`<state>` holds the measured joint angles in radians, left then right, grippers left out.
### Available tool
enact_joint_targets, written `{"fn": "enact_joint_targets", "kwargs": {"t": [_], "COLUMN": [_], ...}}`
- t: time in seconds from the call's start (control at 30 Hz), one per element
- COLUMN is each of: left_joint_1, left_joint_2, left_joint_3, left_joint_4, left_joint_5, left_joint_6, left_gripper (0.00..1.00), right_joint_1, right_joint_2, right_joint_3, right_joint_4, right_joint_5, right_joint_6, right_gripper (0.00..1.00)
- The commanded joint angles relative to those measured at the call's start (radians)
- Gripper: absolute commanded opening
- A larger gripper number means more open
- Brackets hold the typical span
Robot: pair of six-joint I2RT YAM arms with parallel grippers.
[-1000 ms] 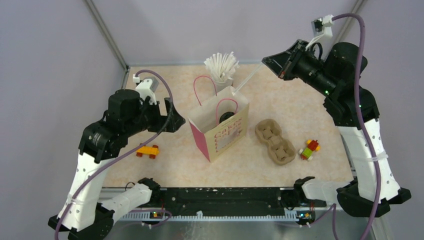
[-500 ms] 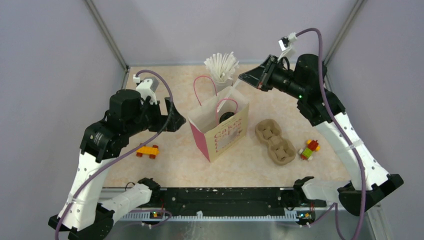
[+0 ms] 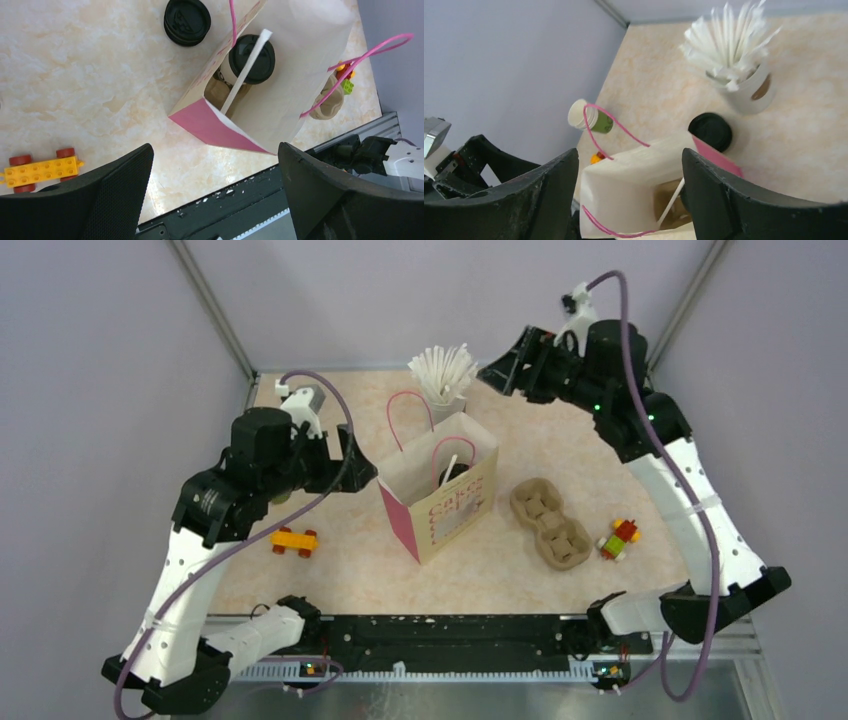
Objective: Pack the takeout coffee
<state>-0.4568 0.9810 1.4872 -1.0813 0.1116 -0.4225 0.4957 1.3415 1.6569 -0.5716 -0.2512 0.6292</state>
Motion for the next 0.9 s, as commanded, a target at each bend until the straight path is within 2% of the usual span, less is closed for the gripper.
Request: {"fn": "enact_joint_targets", "kwargs": {"t": [0.0,0.1,0.17,0.23,0.37,0.5,0.7,0.83,0.87], "left_joint_1": [0.004,0.004,0.004,0.004,0.004,0.004,0.005,0.004,0.004], "left_joint_2": [0.035,0.069,0.079,0.069,0.039,0.008,-0.076,-0.173,-0.192], "left_joint_3": [0.102,0.156,0.181,0.183,0.205,0.216,0.09,-0.07,-0.1], "left_joint_4": [0.071,0.091,0.111,0.168,0.255,0.299,0.274,0.32,0.336], "left_joint_5": [-0.035,-0.045,-0.036,-0.007,0.023,0.037,-0.008,-0.048,-0.056], "left_joint_6": [0.029,0.04,0.045,0.074,0.158,0.194,0.191,0.168,0.163], "left_gripper": [0.99,0.99,0.99,0.99,0.99,0.99,0.99,0.99,0.99], "right_joint_1": [-0.019,-0.019,-0.019,-0.019,-0.019,-0.019,-0.018,-0.019,-0.019], "right_joint_2": [-0.039,-0.084,-0.137,-0.194,-0.274,-0.331,-0.449,-0.526,-0.534], "right_joint_3": [0.165,0.163,0.123,0.085,0.102,0.093,-0.073,-0.193,-0.202], "right_joint_4": [-0.19,-0.232,-0.236,-0.232,-0.266,-0.347,-0.357,-0.274,-0.21], "right_joint_5": [0.113,0.162,0.185,0.238,0.47,0.629,0.552,0.495,0.484], "right_joint_6": [-0.188,-0.197,-0.235,-0.274,-0.342,-0.278,-0.139,-0.146,-0.142], "right_gripper": [0.74,0.75,0.85,0.87,0.89,0.89,0.9,0.89,0.89]}}
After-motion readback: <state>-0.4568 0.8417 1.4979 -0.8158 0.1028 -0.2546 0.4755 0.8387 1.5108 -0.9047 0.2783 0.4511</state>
